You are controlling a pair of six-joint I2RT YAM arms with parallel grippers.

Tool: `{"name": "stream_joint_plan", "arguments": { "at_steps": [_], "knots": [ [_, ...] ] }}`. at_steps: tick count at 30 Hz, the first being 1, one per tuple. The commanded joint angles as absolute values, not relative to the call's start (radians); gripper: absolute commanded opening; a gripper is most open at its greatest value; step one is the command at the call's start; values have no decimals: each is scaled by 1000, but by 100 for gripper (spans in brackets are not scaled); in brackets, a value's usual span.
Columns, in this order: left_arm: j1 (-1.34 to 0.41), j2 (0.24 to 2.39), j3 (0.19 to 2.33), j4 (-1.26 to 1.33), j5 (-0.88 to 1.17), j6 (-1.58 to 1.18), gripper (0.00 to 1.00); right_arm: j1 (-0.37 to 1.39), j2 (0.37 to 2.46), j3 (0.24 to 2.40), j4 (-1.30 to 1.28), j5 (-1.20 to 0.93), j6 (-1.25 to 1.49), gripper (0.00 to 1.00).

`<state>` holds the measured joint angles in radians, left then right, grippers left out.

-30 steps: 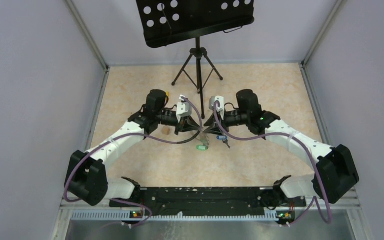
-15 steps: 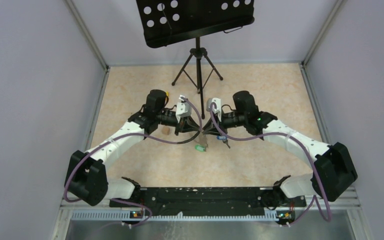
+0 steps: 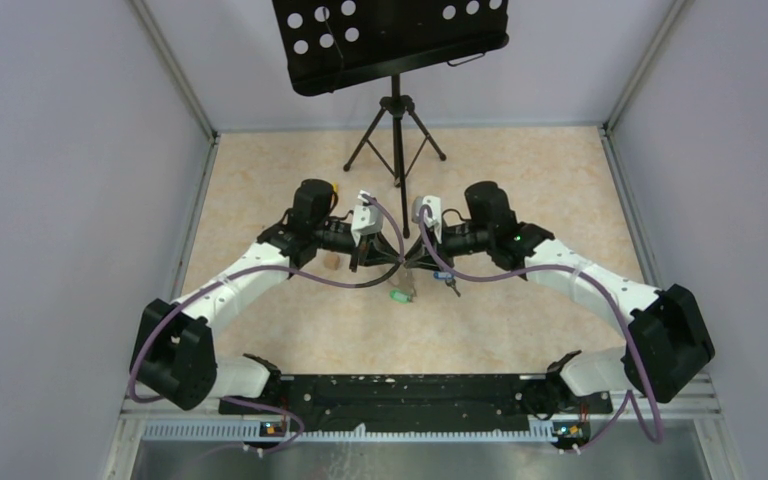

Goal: Put the keys on the keyring

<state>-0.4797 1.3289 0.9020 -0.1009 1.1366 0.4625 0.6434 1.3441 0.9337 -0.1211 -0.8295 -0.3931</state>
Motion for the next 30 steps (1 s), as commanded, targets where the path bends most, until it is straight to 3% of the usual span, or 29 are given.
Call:
{"name": "stream_joint_plan", "arguments": {
  "at_steps": [1,6,12,16,20,23,26,30],
  "knots": [
    [-485,1333,900,-65,1175,468,0,658,1339,994,-103,-828,-413,19],
    [-485,1337,896,-66,1181,469,0,661,1336,996,-106,-827,-416,16],
    [-485,1336,901,-66,1178,466,0,668,1341,991,-121,-825,-435,0],
    [-481,1332,905,-78,1168,483,0,666,1316,984,-140,-811,-468,0],
    [-466,1318,926,-161,1153,556,35,655,1281,968,-179,-822,-531,0],
    [-463,1297,918,-202,1153,641,52,648,1265,967,-234,-854,-604,0],
    [-462,1270,880,-179,1159,676,59,648,1256,965,-274,-866,-672,0],
    [-463,1253,812,-55,1183,643,59,647,1239,948,-269,-884,-714,0]
  ]
}}
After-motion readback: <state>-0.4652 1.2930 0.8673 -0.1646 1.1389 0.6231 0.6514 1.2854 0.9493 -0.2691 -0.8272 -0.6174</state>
